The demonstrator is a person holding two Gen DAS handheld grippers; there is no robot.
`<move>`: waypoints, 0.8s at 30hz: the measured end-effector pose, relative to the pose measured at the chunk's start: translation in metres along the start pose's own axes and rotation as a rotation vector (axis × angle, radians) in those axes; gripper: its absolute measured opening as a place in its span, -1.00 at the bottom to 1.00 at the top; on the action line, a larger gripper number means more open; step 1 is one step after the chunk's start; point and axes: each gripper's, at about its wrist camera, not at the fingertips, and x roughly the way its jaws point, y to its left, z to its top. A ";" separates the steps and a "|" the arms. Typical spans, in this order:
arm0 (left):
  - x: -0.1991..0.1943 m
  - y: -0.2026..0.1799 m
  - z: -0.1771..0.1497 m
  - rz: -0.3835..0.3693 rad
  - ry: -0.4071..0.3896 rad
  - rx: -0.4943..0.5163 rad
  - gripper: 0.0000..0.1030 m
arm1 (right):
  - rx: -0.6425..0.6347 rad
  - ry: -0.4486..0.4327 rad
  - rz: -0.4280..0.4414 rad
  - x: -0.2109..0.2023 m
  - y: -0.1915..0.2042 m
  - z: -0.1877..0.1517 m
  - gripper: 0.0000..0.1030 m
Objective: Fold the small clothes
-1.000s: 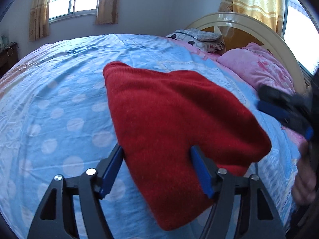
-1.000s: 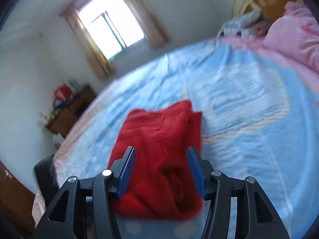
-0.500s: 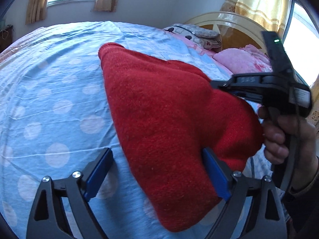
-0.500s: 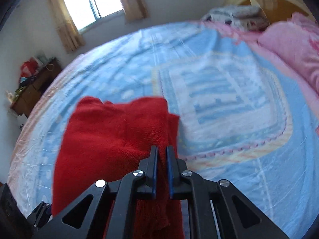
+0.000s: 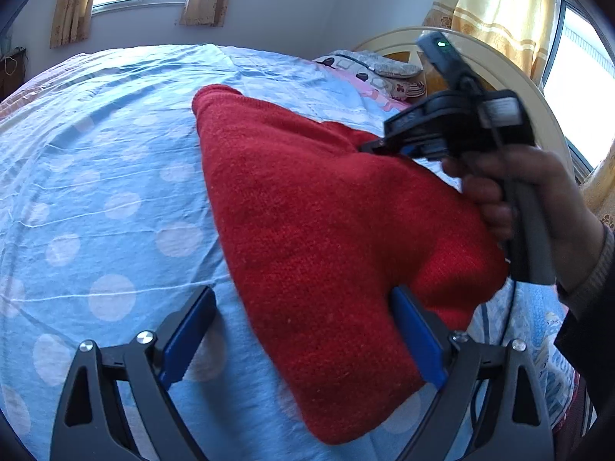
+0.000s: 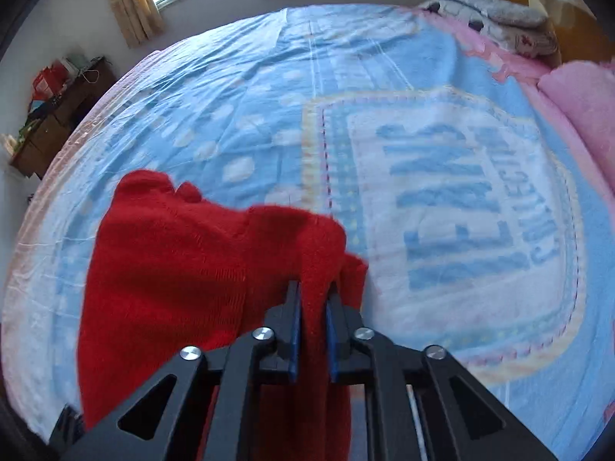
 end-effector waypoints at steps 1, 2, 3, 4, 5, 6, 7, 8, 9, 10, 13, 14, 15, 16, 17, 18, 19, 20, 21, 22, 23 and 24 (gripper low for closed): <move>0.000 0.000 0.000 -0.001 0.001 0.001 0.87 | -0.018 -0.019 -0.038 0.001 0.002 0.003 -0.86; 0.000 0.000 0.000 -0.001 0.002 0.003 0.88 | -0.020 -0.025 -0.061 0.003 0.002 0.005 -0.87; 0.000 0.000 0.000 0.000 0.004 0.005 0.91 | -0.012 -0.029 -0.071 0.006 0.001 0.007 -0.87; 0.001 0.000 0.000 0.001 0.006 0.006 0.92 | -0.004 -0.029 -0.067 0.008 -0.002 0.008 -0.86; 0.001 0.000 0.000 0.002 0.007 0.008 0.93 | -0.006 -0.031 -0.060 0.008 -0.003 0.007 -0.86; 0.001 0.001 0.000 0.000 0.008 0.007 0.93 | -0.018 -0.039 -0.059 0.007 -0.002 0.006 -0.86; 0.001 0.001 0.000 -0.002 0.009 0.005 0.94 | -0.034 -0.055 -0.064 0.003 -0.002 0.003 -0.83; 0.002 0.002 0.001 -0.003 0.009 0.004 0.95 | -0.046 -0.075 -0.066 -0.004 -0.002 0.001 -0.81; 0.002 0.002 0.001 -0.003 0.009 0.002 0.96 | -0.052 -0.098 -0.050 -0.014 -0.002 -0.003 -0.67; 0.002 0.002 0.002 -0.004 0.008 0.001 0.96 | -0.052 -0.131 -0.039 -0.028 -0.003 -0.008 -0.63; 0.001 0.003 0.002 -0.007 0.007 -0.003 0.96 | -0.091 -0.245 0.039 -0.073 0.005 -0.029 -0.59; 0.001 0.003 0.002 -0.008 0.006 -0.004 0.96 | -0.119 -0.273 0.092 -0.090 0.010 -0.041 -0.52; 0.001 0.003 0.002 -0.008 0.006 -0.005 0.96 | -0.146 -0.289 0.142 -0.102 0.016 -0.052 -0.44; 0.000 0.002 0.001 -0.007 0.005 -0.005 0.96 | -0.172 -0.289 0.188 -0.109 0.021 -0.061 -0.41; 0.000 0.002 0.001 -0.008 0.005 -0.007 0.97 | -0.202 -0.276 0.227 -0.112 0.028 -0.070 -0.39; -0.001 0.002 0.001 -0.008 0.004 -0.008 0.98 | -0.236 -0.253 0.247 -0.113 0.033 -0.082 -0.38; -0.001 0.003 0.001 -0.009 0.003 -0.011 0.98 | -0.261 -0.226 0.234 -0.110 0.037 -0.093 -0.38; -0.002 0.003 0.000 -0.009 0.000 -0.014 0.98 | -0.272 -0.200 0.209 -0.103 0.038 -0.102 -0.38; -0.004 0.003 0.000 -0.012 -0.004 -0.018 0.98 | -0.272 -0.171 0.181 -0.095 0.035 -0.110 -0.38; -0.005 0.005 -0.001 -0.022 -0.007 -0.024 0.99 | -0.251 -0.153 0.174 -0.086 0.029 -0.117 -0.39; -0.006 0.008 -0.001 -0.041 -0.014 -0.037 1.00 | -0.231 -0.163 0.193 -0.083 0.022 -0.123 -0.40; -0.009 0.011 -0.001 -0.055 -0.025 -0.055 1.00 | -0.218 -0.183 0.209 -0.084 0.016 -0.127 -0.40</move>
